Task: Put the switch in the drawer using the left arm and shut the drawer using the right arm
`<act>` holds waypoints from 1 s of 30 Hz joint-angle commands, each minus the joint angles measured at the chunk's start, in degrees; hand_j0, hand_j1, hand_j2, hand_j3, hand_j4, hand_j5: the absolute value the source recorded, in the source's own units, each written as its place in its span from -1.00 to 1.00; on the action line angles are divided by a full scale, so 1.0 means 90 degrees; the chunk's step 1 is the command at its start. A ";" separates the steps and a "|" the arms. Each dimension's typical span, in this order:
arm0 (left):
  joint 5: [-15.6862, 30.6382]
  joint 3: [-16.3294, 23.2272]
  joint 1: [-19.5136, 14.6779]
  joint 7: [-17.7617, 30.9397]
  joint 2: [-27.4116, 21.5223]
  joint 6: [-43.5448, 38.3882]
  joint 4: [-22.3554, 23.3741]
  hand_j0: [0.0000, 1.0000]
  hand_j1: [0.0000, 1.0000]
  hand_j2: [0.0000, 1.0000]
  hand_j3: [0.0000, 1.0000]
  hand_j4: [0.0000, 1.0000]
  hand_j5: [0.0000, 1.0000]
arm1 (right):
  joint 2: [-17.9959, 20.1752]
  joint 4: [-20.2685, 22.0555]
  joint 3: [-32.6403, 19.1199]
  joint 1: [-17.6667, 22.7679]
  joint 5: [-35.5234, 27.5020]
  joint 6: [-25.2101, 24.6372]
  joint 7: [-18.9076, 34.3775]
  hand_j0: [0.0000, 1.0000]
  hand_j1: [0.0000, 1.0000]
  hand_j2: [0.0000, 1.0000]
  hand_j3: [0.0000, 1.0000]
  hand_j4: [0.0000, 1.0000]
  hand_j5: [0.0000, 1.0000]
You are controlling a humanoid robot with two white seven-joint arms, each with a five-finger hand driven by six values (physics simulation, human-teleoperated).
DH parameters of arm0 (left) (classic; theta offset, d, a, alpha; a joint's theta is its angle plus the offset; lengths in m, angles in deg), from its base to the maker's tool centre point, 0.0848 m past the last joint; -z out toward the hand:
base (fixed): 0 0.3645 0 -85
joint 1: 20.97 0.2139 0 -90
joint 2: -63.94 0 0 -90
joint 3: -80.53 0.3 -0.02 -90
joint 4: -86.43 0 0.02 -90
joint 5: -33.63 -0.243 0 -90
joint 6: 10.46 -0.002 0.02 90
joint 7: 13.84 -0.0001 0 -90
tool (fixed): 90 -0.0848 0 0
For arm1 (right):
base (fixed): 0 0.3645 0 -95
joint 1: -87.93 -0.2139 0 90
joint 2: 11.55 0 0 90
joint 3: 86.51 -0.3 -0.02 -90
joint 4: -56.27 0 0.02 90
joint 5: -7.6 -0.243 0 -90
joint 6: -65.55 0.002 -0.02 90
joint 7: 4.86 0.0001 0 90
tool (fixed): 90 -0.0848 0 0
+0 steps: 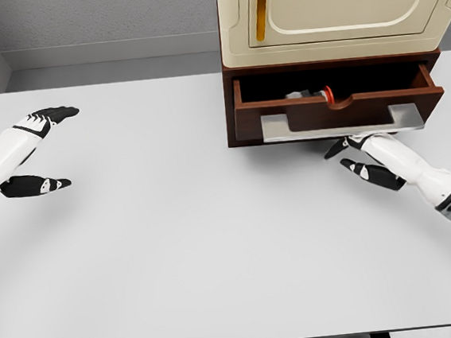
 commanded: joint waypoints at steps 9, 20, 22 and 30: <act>0.0052 -0.0001 0.0000 -0.0003 -0.0003 -0.0018 -0.0005 1.00 1.00 1.00 1.00 1.00 1.00 | -0.0016 -0.0197 0.0068 -0.0137 -0.0071 -0.0006 -0.0020 0.04 0.04 0.04 0.04 0.04 0.04; 0.0052 -0.0001 0.0000 -0.0003 -0.0003 -0.0018 -0.0014 1.00 1.00 1.00 1.00 1.00 1.00 | -0.0202 -0.0618 0.0166 -0.0498 -0.0071 -0.0006 -0.0020 0.04 0.04 0.04 0.04 0.04 0.04; 0.0052 -0.0001 0.0000 -0.0003 -0.0003 -0.0018 -0.0005 1.00 1.00 1.00 1.00 1.00 1.00 | -0.0182 -0.0588 0.0156 -0.0488 -0.0080 -0.0006 -0.0020 0.04 0.04 0.04 0.04 0.04 0.04; 0.0052 -0.0001 0.0000 -0.0003 0.0007 -0.0018 -0.0005 1.00 1.00 1.00 1.00 1.00 1.00 | 0.0121 0.0339 0.0107 -0.0127 -0.0178 -0.0006 -0.0020 -0.06 -0.06 -0.06 -0.06 -0.06 -0.06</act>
